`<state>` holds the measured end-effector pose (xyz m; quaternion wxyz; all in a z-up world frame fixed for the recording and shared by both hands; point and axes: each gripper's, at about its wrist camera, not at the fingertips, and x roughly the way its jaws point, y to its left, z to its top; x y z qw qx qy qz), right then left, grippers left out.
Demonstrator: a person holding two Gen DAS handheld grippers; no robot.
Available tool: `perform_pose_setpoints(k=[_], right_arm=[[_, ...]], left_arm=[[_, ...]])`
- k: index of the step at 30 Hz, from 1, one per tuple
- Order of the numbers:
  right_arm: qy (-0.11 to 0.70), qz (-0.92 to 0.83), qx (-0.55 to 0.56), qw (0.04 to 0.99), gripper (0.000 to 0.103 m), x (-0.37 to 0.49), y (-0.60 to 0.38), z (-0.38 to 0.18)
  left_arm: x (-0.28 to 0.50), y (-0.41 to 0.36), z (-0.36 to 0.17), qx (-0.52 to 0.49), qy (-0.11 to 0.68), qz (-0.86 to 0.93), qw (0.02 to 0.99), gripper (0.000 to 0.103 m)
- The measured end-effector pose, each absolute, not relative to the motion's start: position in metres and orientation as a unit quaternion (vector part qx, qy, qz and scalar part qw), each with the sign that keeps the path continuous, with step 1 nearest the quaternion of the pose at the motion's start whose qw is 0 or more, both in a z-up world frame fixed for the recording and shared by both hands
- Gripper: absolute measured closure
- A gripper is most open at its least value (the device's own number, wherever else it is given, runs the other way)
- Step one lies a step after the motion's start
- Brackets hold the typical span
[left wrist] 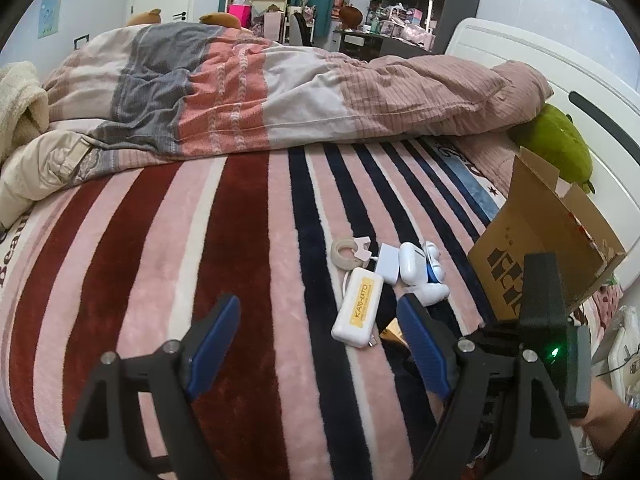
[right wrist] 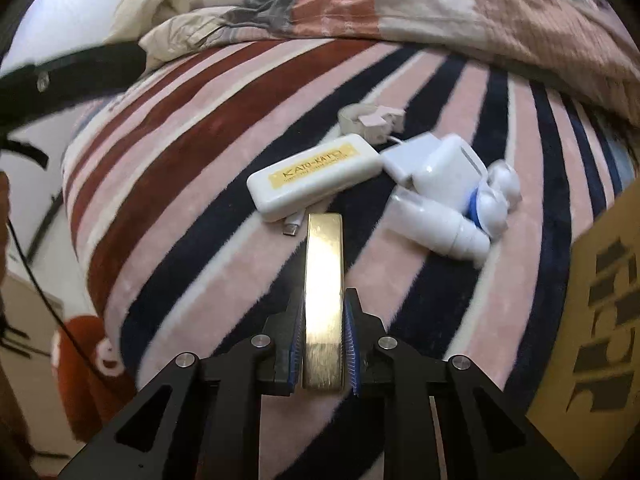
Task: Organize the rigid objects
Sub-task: 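Carry the gold tube into the cardboard box and release it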
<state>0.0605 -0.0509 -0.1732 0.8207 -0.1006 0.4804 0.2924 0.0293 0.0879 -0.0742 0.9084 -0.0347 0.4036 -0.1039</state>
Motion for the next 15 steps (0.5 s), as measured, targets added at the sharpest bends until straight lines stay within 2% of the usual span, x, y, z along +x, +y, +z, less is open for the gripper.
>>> perform_pose_setpoints(k=[5,12,15], right_arm=[[0.453,0.337,-0.086,0.821,0.09,0.058,-0.053,-0.139],[0.364,0.416,-0.063,0.831,0.09,0.034,-0.062,-0.059],[0.326,0.422,-0.059,0.844,0.09,0.022,-0.076,-0.032]], left_arm=[[0.025,0.087,-0.06,-0.051,0.394,-0.134,0.908,0.025],[0.025,0.071,-0.019,-0.09,0.364,-0.209,0.903,0.027],[0.033,0.043,-0.001,-0.087,0.362,-0.245,0.895,0.045]])
